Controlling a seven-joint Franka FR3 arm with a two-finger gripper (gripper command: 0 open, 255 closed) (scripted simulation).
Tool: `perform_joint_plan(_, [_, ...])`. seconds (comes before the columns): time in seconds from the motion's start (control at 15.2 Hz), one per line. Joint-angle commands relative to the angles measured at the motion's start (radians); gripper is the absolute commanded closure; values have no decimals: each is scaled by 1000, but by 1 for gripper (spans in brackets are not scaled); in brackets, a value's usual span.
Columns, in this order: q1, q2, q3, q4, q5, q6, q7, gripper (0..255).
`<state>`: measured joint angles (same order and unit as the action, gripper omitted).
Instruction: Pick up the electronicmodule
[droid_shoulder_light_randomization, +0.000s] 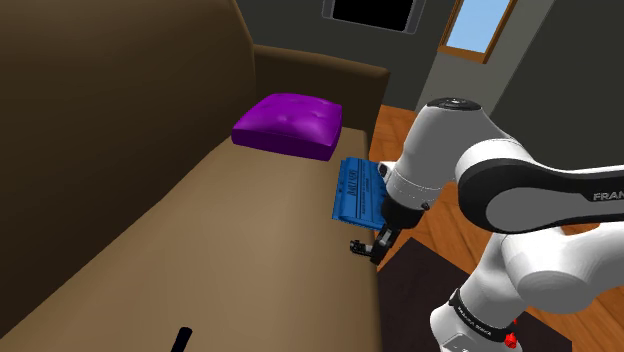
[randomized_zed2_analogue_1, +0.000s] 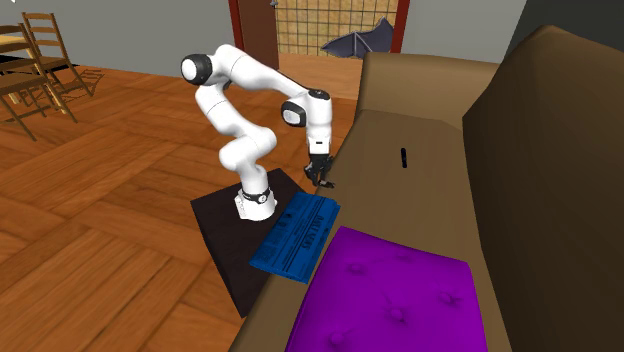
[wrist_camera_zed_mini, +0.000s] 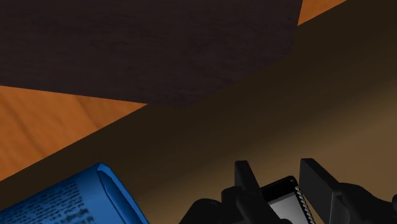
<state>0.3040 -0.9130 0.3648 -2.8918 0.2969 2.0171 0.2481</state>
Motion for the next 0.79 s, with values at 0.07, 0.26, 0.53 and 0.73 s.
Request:
perform_joint_plan(0.07, [-4, -19, -12, 29, -12, -48, 1, 255])
perform_joint_plan(0.26, [-9, -31, -24, 63, -24, -94, 1, 255])
perform_joint_plan(0.53, [-16, -42, -39, 111, -39, -152, 2, 255])
perform_joint_plan(0.73, [-21, -47, -50, 149, -50, -194, 2, 255])
